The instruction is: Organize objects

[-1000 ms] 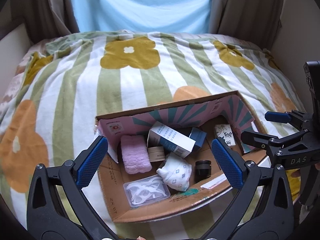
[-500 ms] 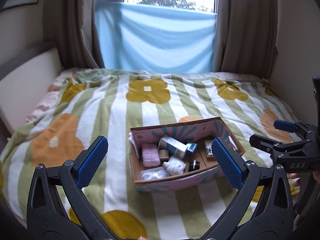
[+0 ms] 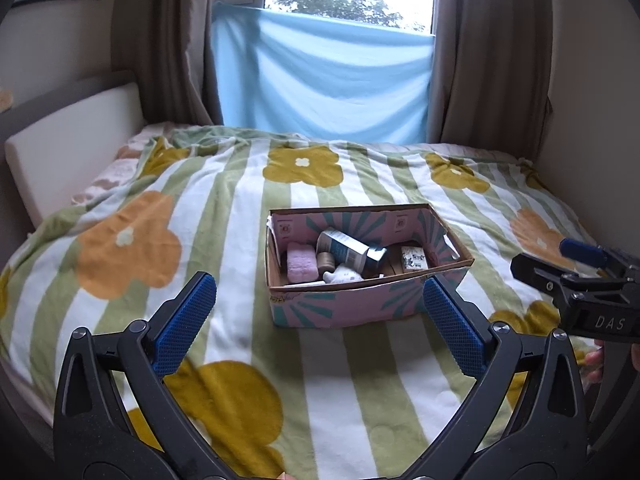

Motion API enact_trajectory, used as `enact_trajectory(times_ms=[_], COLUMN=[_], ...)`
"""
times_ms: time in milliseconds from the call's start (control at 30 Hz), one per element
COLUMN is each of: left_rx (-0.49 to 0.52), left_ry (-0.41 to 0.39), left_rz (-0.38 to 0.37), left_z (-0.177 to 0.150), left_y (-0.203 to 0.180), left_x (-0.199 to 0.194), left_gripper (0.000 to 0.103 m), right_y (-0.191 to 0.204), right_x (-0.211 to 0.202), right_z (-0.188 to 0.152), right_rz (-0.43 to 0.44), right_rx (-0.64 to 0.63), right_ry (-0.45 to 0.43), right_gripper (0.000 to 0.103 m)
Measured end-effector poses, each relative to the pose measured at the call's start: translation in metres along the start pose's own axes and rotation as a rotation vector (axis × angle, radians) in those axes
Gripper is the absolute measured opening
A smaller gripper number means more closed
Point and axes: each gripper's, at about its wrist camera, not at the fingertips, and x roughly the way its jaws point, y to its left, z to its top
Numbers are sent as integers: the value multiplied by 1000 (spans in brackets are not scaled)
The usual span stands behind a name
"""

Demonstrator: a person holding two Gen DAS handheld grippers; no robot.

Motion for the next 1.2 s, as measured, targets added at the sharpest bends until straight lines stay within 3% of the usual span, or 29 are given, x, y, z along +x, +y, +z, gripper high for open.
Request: enact_trajectory(times_ms=[1200], left_rx=[-26], left_ry=[-3], left_rz=[4], left_z=[-5], left_y=[5], left_x=[-4], left_gripper=[103], right_y=[4], right_x=[-4], right_z=[-2], right_rz=[-29], right_rx=[-22], right_ry=[-9], right_gripper=[102])
